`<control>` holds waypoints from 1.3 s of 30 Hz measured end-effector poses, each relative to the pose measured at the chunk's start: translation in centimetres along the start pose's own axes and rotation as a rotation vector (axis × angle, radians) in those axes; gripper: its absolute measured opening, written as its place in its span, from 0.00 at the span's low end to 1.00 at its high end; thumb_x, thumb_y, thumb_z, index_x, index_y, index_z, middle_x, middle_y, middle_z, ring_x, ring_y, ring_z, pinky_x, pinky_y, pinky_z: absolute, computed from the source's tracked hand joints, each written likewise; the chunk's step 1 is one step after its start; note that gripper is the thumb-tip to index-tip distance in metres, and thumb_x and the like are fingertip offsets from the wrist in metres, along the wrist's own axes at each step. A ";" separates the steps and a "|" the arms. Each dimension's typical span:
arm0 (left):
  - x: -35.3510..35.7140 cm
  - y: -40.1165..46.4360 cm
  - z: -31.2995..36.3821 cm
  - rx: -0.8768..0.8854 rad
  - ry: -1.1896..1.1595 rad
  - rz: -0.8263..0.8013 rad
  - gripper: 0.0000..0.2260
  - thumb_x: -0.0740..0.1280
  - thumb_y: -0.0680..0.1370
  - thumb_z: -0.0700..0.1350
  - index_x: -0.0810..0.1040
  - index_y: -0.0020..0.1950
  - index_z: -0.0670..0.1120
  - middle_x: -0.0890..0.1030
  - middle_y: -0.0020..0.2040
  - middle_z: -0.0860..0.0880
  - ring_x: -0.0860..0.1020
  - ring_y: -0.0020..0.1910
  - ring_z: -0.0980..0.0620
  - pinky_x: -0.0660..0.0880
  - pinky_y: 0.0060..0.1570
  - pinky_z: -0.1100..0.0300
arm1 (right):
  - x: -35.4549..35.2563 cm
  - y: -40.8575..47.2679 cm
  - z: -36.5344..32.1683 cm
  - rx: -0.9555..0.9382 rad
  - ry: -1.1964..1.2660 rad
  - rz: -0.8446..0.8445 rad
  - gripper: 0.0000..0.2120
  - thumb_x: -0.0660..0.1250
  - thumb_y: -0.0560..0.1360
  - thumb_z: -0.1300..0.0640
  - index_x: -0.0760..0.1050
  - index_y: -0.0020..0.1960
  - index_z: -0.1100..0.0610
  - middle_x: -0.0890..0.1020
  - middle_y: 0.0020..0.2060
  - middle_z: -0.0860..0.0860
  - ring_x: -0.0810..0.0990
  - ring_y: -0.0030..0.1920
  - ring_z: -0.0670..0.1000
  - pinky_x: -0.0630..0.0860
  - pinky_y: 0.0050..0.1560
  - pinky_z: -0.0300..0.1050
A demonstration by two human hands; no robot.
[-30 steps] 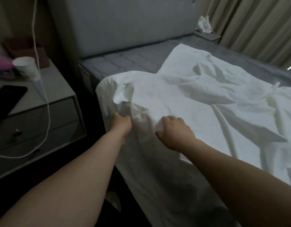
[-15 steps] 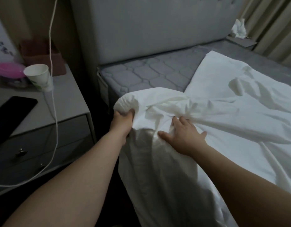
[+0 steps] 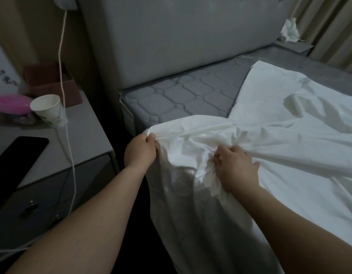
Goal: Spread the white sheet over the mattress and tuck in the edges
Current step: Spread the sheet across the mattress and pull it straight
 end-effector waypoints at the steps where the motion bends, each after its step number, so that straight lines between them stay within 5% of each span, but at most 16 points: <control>1: -0.2 0.0 -0.5 -0.009 -0.047 0.009 0.20 0.58 0.85 0.54 0.80 0.46 0.42 0.83 0.47 0.42 0.80 0.49 0.38 0.72 0.44 0.51 | 0.2 0.0 -0.2 -0.004 -0.013 0.023 0.05 0.58 0.84 0.48 0.72 0.52 0.44 0.76 0.54 0.50 0.75 0.60 0.60 0.66 0.66 0.77; 5: -0.8 0.5 -0.9 -0.081 -0.244 0.012 0.17 0.62 0.83 0.52 0.80 0.40 0.44 0.83 0.41 0.44 0.80 0.44 0.41 0.77 0.46 0.50 | 0.0 0.3 -1.2 -0.098 -0.065 0.103 0.06 0.55 0.84 0.51 0.68 0.49 0.47 0.76 0.50 0.50 0.75 0.51 0.56 0.74 0.59 0.60; 9: -1.2 3.1 0.4 -0.118 -0.331 -0.030 0.16 0.62 0.81 0.50 0.81 0.39 0.43 0.84 0.39 0.45 0.82 0.43 0.41 0.74 0.41 0.54 | -2.5 2.8 -1.8 -0.102 -0.069 0.083 0.08 0.54 0.85 0.54 0.68 0.49 0.54 0.79 0.47 0.54 0.74 0.44 0.56 0.71 0.44 0.52; 16: -7.9 13.8 7.2 -0.007 -0.122 0.083 0.19 0.60 0.83 0.47 0.81 0.63 0.36 0.81 0.63 0.36 0.80 0.61 0.37 0.78 0.60 0.51 | -11.3 11.5 -6.1 0.158 0.157 0.201 0.13 0.57 0.82 0.58 0.70 0.62 0.66 0.77 0.63 0.67 0.77 0.63 0.69 0.73 0.63 0.57; 22: -8.2 22.4 11.7 0.076 -0.572 -0.004 0.23 0.63 0.71 0.59 0.84 0.57 0.47 0.86 0.58 0.46 0.84 0.58 0.46 0.80 0.62 0.44 | -16.0 15.0 -10.2 0.102 0.343 0.475 0.13 0.53 0.83 0.57 0.67 0.65 0.60 0.77 0.65 0.64 0.75 0.65 0.66 0.70 0.63 0.57; 25: -4.9 17.1 11.3 0.200 -0.364 -0.262 0.33 0.63 0.80 0.61 0.62 0.82 0.51 0.67 0.80 0.49 0.67 0.77 0.48 0.65 0.76 0.49 | -10.7 16.0 -9.0 0.125 0.193 0.329 0.08 0.53 0.83 0.57 0.66 0.60 0.57 0.77 0.63 0.63 0.75 0.63 0.66 0.70 0.61 0.59; 28: -0.3 12.2 7.7 0.297 0.218 -0.285 0.41 0.54 0.73 0.72 0.58 0.81 0.52 0.55 0.83 0.45 0.56 0.81 0.40 0.58 0.77 0.38 | -5.4 16.0 -6.9 0.146 0.023 0.232 0.11 0.54 0.82 0.57 0.70 0.61 0.58 0.73 0.62 0.60 0.71 0.64 0.65 0.70 0.57 0.59; 31: 2.3 8.5 4.9 0.301 0.386 -0.372 0.34 0.54 0.78 0.67 0.53 0.81 0.57 0.43 0.84 0.50 0.41 0.82 0.39 0.48 0.74 0.27 | -1.9 15.5 -5.7 0.106 -0.054 0.110 0.14 0.55 0.83 0.53 0.74 0.61 0.59 0.75 0.58 0.61 0.72 0.60 0.66 0.70 0.54 0.56; 34: 3.1 9.0 4.9 0.312 0.409 -0.380 0.28 0.51 0.82 0.65 0.53 0.81 0.61 0.41 0.84 0.53 0.37 0.81 0.40 0.47 0.70 0.23 | -0.6 13.7 -6.4 0.046 -0.036 -0.019 0.21 0.56 0.82 0.42 0.75 0.61 0.57 0.79 0.58 0.61 0.77 0.56 0.66 0.72 0.52 0.54; 37: 3.7 10.8 5.6 0.297 0.455 -0.399 0.24 0.52 0.84 0.59 0.56 0.81 0.62 0.45 0.84 0.51 0.40 0.81 0.38 0.51 0.68 0.20 | -0.7 9.5 -6.9 -0.010 -0.141 -0.065 0.36 0.56 0.77 0.27 0.66 0.73 0.52 0.78 0.63 0.56 0.78 0.60 0.62 0.76 0.56 0.57; 39: 3.8 11.2 5.5 0.332 0.442 -0.345 0.22 0.55 0.84 0.56 0.61 0.79 0.61 0.52 0.82 0.50 0.46 0.81 0.39 0.55 0.67 0.21 | -0.3 7.6 -6.3 -0.004 -0.192 -0.088 0.37 0.56 0.77 0.28 0.60 0.77 0.51 0.76 0.66 0.57 0.78 0.62 0.62 0.76 0.59 0.58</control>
Point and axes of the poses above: each hand's wrist, its own y-axis towards the middle knuckle, its own x-axis out of the palm, z = x × y, the point moved 4 cm from there along y, towards the middle knuckle
